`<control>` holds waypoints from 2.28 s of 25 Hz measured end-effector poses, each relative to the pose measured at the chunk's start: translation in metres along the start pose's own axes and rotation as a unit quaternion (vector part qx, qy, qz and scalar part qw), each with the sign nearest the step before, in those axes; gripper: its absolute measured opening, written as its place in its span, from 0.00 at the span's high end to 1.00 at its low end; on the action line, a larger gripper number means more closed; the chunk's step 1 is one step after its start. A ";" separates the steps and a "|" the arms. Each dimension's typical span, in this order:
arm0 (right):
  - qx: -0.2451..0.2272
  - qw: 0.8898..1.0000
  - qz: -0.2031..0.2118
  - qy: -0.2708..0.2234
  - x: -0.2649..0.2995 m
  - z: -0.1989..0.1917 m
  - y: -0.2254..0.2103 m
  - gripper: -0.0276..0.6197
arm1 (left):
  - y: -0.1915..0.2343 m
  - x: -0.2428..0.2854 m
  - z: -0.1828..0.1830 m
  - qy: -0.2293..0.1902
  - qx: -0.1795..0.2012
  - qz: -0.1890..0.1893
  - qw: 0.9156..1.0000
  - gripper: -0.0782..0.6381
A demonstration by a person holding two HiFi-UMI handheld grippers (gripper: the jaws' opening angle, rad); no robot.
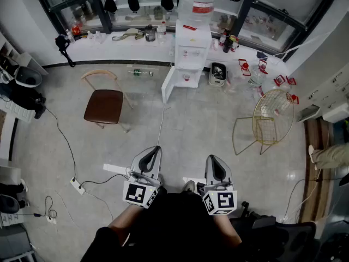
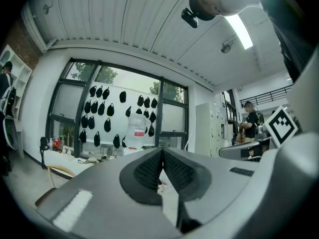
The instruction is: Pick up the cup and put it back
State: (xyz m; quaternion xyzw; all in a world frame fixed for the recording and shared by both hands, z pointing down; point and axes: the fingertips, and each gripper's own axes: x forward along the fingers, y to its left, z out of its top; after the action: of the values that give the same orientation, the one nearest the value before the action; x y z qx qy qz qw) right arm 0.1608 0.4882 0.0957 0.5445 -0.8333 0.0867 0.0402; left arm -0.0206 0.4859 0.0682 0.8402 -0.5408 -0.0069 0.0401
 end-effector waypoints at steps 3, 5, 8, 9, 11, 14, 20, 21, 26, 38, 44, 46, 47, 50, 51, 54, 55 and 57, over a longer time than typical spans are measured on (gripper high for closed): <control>0.003 1.000 -0.001 -0.001 0.001 0.001 -0.002 0.97 | 0.000 0.000 0.000 0.002 -0.001 0.001 1.000 0.88; 0.004 1.000 -0.002 -0.001 0.001 0.001 -0.003 0.97 | -0.001 0.001 0.000 0.001 0.000 0.001 1.000 0.88; 0.002 1.000 -0.002 0.000 0.002 0.001 -0.002 0.97 | -0.001 0.001 -0.001 0.002 0.000 0.000 1.000 0.88; 0.000 1.000 -0.002 -0.001 0.002 0.002 -0.001 0.97 | -0.001 0.001 -0.001 0.001 0.000 -0.001 1.000 0.88; -0.008 1.000 -0.004 -0.010 0.002 0.006 0.000 0.97 | 0.000 0.001 0.000 -0.001 0.000 -0.002 1.000 0.88; -0.008 0.999 -0.004 -0.034 0.002 0.016 0.000 0.96 | 0.001 0.004 -0.003 -0.001 0.001 -0.003 1.000 0.88; -0.006 0.999 0.017 0.036 0.020 -0.015 0.001 0.61 | 0.000 0.004 -0.008 0.003 -0.003 -0.013 1.000 0.88; -0.010 0.999 0.014 0.039 0.021 -0.016 -0.001 0.61 | 0.000 0.003 -0.008 0.003 -0.001 -0.015 1.000 0.88; -0.013 0.999 0.006 0.039 0.030 -0.016 0.002 0.61 | 0.010 0.002 -0.009 0.005 -0.008 -0.014 1.000 0.88; -0.013 0.999 -0.013 0.046 0.065 -0.028 0.053 0.61 | 0.069 -0.013 -0.021 0.010 -0.013 -0.034 0.999 0.88; -0.009 0.999 -0.025 0.047 0.087 -0.029 0.069 0.61 | 0.094 -0.010 -0.027 0.022 -0.012 -0.055 0.998 0.88; -0.010 0.999 -0.023 0.047 0.095 -0.030 0.070 0.61 | 0.100 -0.005 -0.030 0.024 -0.017 -0.053 0.998 0.88; -0.010 0.999 -0.022 0.048 0.100 -0.030 0.068 0.61 | 0.103 0.000 -0.032 0.027 -0.018 -0.051 0.998 0.88; -0.007 0.999 -0.018 0.049 0.120 -0.029 0.054 0.61 | 0.107 0.027 -0.038 0.032 -0.019 -0.049 0.998 0.88; -0.007 0.999 -0.016 0.049 0.128 -0.029 0.048 0.61 | 0.108 0.037 -0.039 0.030 -0.021 -0.047 0.998 0.88; -0.009 0.999 -0.005 0.052 0.158 -0.030 0.027 0.61 | 0.113 0.069 -0.042 0.029 -0.024 -0.038 0.999 0.88; -0.011 0.999 0.000 0.052 0.169 -0.029 0.019 0.61 | 0.114 0.082 -0.042 0.029 -0.024 -0.033 0.999 0.88; -0.019 0.999 0.007 0.050 0.194 -0.024 -0.003 0.61 | 0.117 0.110 -0.042 0.030 -0.023 -0.025 0.999 0.88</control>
State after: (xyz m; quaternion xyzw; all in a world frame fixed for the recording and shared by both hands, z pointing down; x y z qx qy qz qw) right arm 0.0842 0.3167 0.1505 0.5328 -0.8355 0.0986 0.0912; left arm -0.0787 0.3399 0.1227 0.8520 -0.5179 0.0051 0.0759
